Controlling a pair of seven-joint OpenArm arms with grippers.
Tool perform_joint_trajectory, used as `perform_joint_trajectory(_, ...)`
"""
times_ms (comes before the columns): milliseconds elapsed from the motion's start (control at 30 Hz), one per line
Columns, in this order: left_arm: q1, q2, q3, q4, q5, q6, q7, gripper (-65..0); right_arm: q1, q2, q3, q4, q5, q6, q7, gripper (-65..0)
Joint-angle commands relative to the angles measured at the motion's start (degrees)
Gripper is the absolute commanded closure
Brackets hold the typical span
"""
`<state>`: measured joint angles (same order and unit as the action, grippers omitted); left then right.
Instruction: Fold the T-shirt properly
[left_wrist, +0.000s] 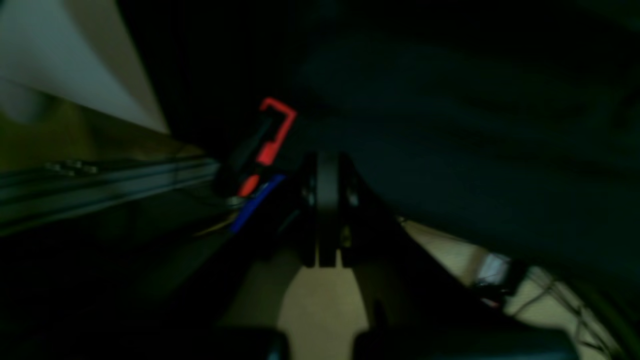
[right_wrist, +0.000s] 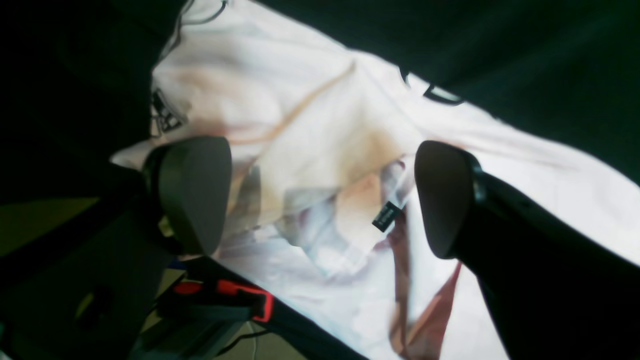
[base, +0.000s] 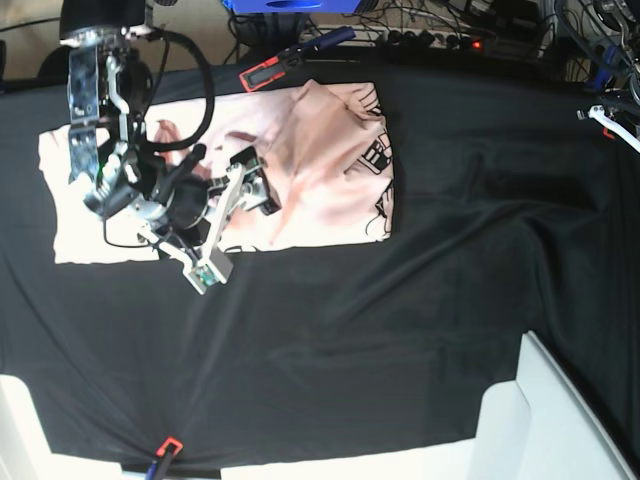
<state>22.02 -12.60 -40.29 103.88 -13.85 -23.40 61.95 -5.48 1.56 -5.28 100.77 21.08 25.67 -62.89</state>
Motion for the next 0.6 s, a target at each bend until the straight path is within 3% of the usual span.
perform_joint_trajectory(0,0.09,-0.01,-0.45,0.96,2.11,0.15,-0.72,0.0,1.65,-0.02,0.14,-0.07,0.85,0.22,1.14,-55.1)
perform_joint_trajectory(167,0.88,1.57,-0.45,0.96,7.21,0.06,-4.94,0.0,3.67,-0.02,0.22,-4.82,0.85,0.31,3.24,-55.1)
perform_joint_trajectory(267,1.85,1.92,-0.28,0.96,6.77,0.06,-7.14,0.0,3.85,0.06,0.14,-8.33,0.85,0.31,4.92,-55.1)
perform_joint_trajectory(567,2.02,2.01,-0.19,0.87,6.95,0.06,-7.23,0.0,3.85,0.06,0.14,-13.43,0.85,0.31,7.29,-54.3)
